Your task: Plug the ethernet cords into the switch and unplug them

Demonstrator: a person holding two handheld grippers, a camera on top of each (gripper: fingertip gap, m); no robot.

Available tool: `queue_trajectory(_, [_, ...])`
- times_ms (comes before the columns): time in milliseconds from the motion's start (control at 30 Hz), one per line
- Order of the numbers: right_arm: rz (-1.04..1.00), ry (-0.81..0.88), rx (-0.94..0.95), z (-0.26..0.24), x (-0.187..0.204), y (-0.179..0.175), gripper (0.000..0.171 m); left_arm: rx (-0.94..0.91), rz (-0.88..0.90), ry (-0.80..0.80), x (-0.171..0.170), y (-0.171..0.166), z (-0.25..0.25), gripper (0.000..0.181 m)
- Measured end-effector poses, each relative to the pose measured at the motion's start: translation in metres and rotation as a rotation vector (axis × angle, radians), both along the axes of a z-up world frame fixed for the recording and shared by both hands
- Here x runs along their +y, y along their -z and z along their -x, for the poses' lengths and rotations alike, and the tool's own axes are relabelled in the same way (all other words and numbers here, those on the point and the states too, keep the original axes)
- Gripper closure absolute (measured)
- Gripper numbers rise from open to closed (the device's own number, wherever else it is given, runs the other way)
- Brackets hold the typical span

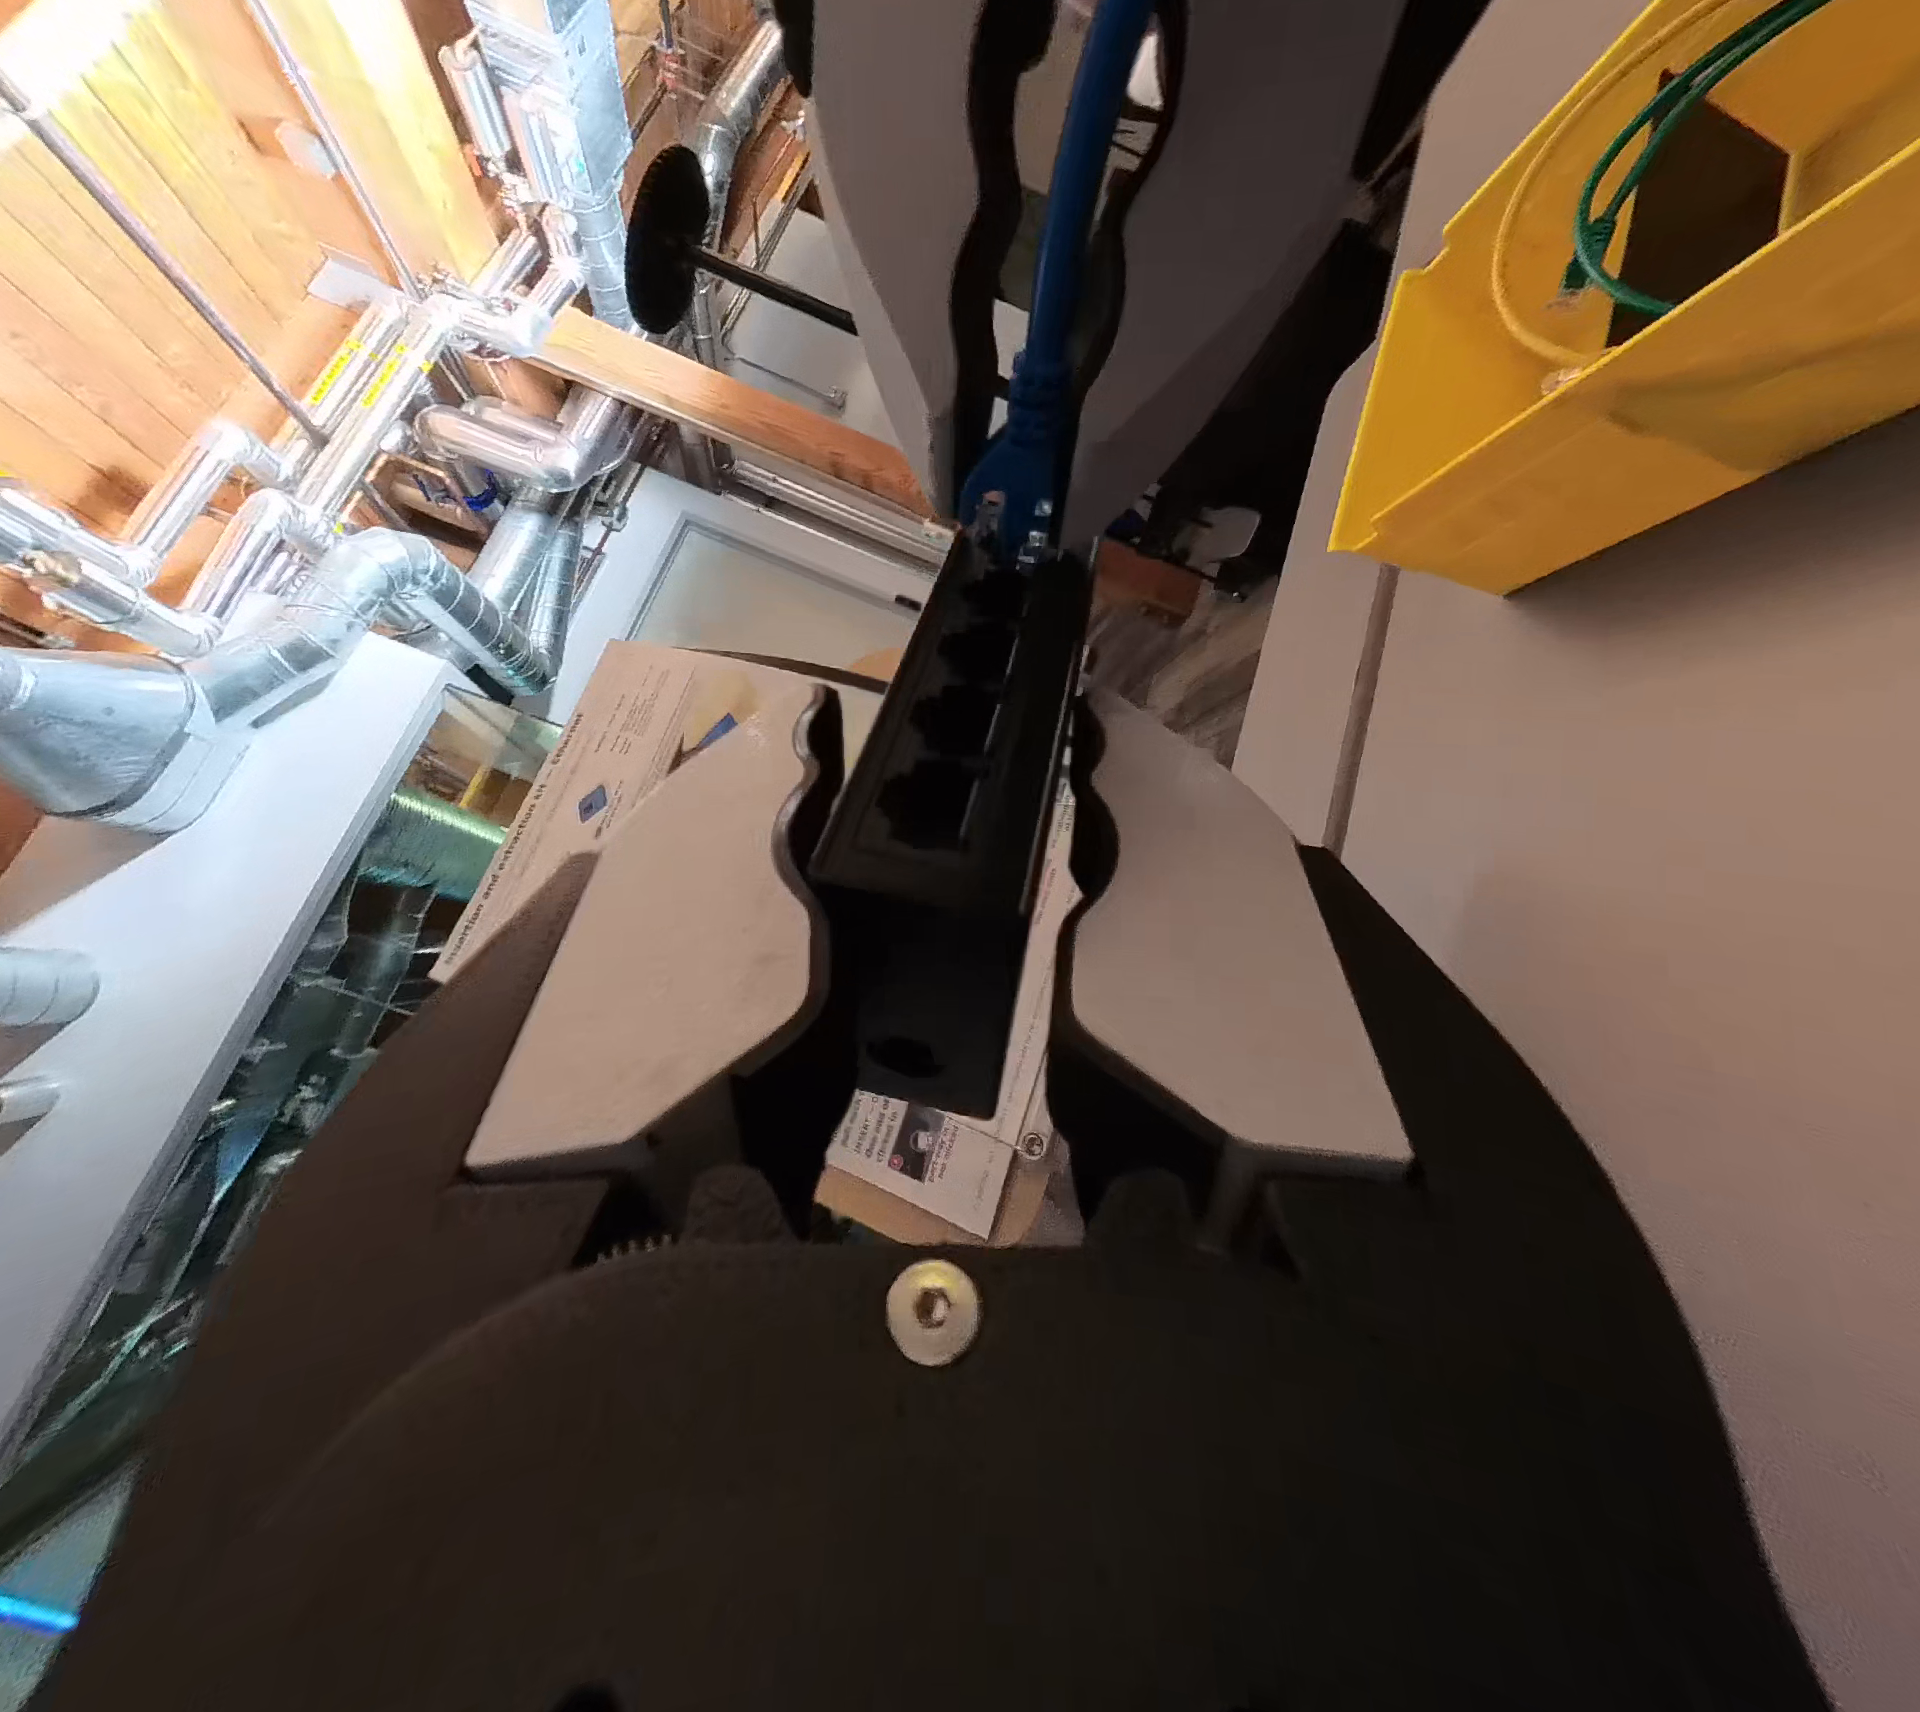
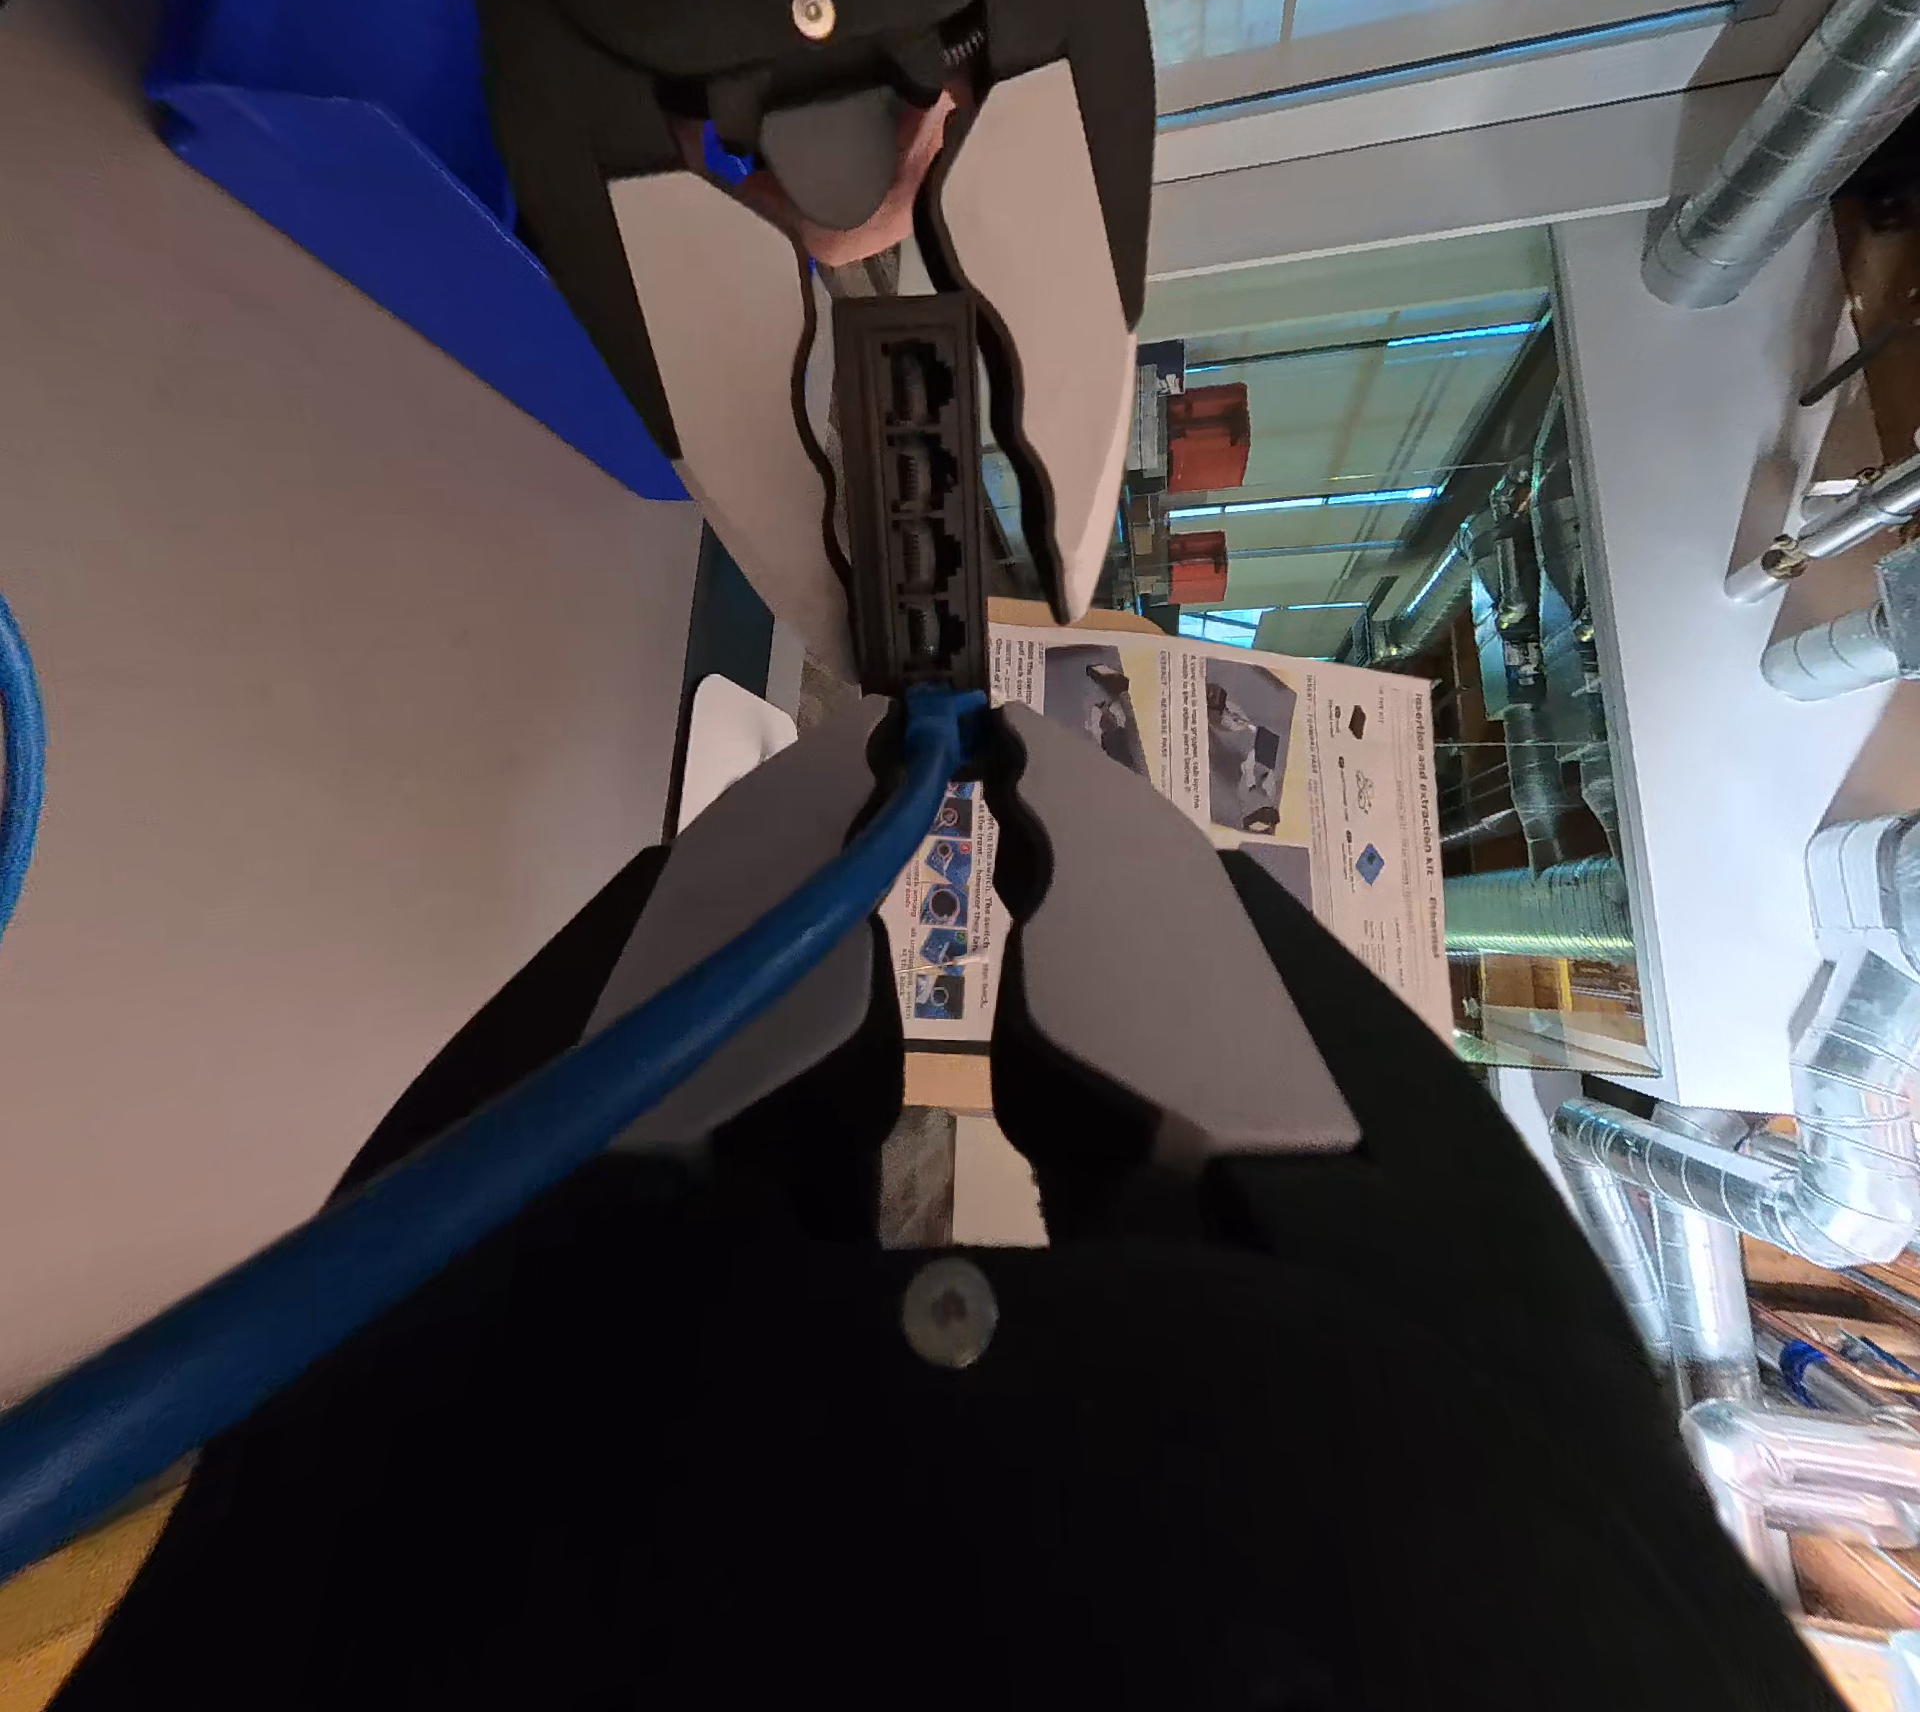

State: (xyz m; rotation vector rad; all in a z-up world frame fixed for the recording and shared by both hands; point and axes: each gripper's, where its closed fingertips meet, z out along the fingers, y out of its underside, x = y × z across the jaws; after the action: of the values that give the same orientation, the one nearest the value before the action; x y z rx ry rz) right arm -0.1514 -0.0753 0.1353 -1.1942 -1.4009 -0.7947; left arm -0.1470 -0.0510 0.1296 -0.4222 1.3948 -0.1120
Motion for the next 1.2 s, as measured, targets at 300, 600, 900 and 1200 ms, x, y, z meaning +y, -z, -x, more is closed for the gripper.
queue_trajectory(300, [0.139, 0.083, -0.091, -0.019, 0.002, 0.023, 0.157, 0.160, 0.007, -0.067, 0.005, 0.019, -0.014, 0.142])
queue_trajectory(600, [0.397, 0.109, -0.060, -0.025, 0.008, 0.029, 0.157, 0.175, 0.083, -0.056, 0.014, 0.026, -0.021, 0.143])
queue_trajectory(900, [0.594, 0.106, 0.040, -0.030, 0.012, 0.034, 0.156, 0.204, 0.175, -0.023, 0.018, 0.035, -0.026, 0.144])
queue_trajectory(1200, [0.625, 0.079, 0.073, -0.030, 0.009, 0.031, 0.156, 0.209, 0.189, -0.032, 0.018, 0.034, -0.027, 0.143])
